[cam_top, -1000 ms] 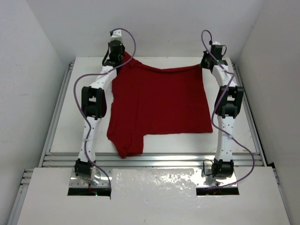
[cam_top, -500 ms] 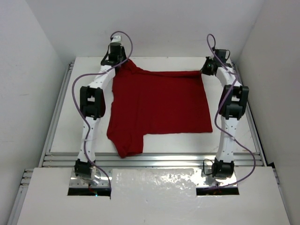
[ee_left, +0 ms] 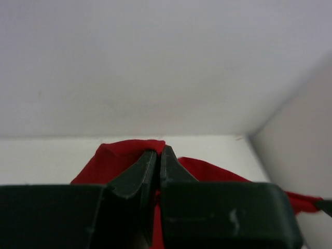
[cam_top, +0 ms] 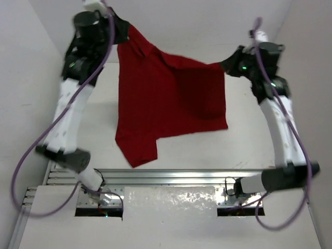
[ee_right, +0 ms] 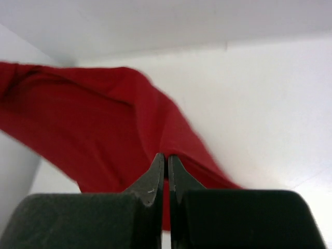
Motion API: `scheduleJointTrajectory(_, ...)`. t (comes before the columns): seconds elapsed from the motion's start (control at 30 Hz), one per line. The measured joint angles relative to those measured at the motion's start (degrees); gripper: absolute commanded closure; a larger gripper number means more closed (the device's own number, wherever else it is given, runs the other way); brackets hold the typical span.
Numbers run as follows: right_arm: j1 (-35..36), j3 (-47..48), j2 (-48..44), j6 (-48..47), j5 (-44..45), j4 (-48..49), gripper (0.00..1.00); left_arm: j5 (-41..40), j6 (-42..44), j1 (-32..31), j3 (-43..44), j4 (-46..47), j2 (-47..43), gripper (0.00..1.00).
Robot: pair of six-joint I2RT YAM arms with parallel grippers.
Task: Fold and stack the t-shirts
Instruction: Flatten out the tshirt
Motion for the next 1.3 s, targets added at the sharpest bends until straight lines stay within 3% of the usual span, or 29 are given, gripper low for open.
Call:
scheduleJointTrajectory(0.17,-1.97,9.05,-18.95,-1.38,4.87,-10.51,1.0,1.84,0.0,-6.88,-1.2,-3.04,-22.45,1.0)
scheduleJointTrajectory(0.3,-2.05,24.2,-23.67,-3.54,8.48,-21.2,1.0,2.08,-0.92,-6.91,2.58,-8.02,-33.59,1.0)
scheduleJointTrajectory(0.43,-0.66,36.61,-25.24,-5.42,12.41,-27.98,1.0,4.44,-1.97,-6.51,9.35,-9.64,-40.13,1.0)
scheduleJointTrajectory(0.57,6.08,38.84,-26.99,-6.58,18.95,-33.33,1.0,6.32,-2.49,-5.53,11.37,-9.94,-43.01,1.0)
scheduleJointTrajectory(0.67,10.93,36.61,-27.39,-8.02,24.65,-34.8,1.0,6.01,-2.93,-5.27,8.11,-9.84,-43.04,1.0)
scheduleJointTrajectory(0.93,13.6,18.91,-22.32,-12.68,35.91,-30.84,1.0,-4.63,-4.5,-5.09,-8.83,-8.83,-32.72,1.0)
scheduleJointTrajectory(1.07,7.23,8.13,-13.53,-13.16,33.44,-24.35,1.0,-9.79,-4.35,-4.81,-20.13,-3.52,-23.87,1.0)
scheduleJointTrajectory(1.2,0.92,0.5,-2.32,-13.18,31.12,-18.14,1.0,-9.9,-3.91,-3.56,-23.54,2.38,-5.55,1.0)
scheduleJointTrajectory(1.3,-0.63,0.33,7.91,-13.18,30.49,-13.33,1.0,-10.25,-4.09,-2.21,-21.84,6.84,8.92,1.0)
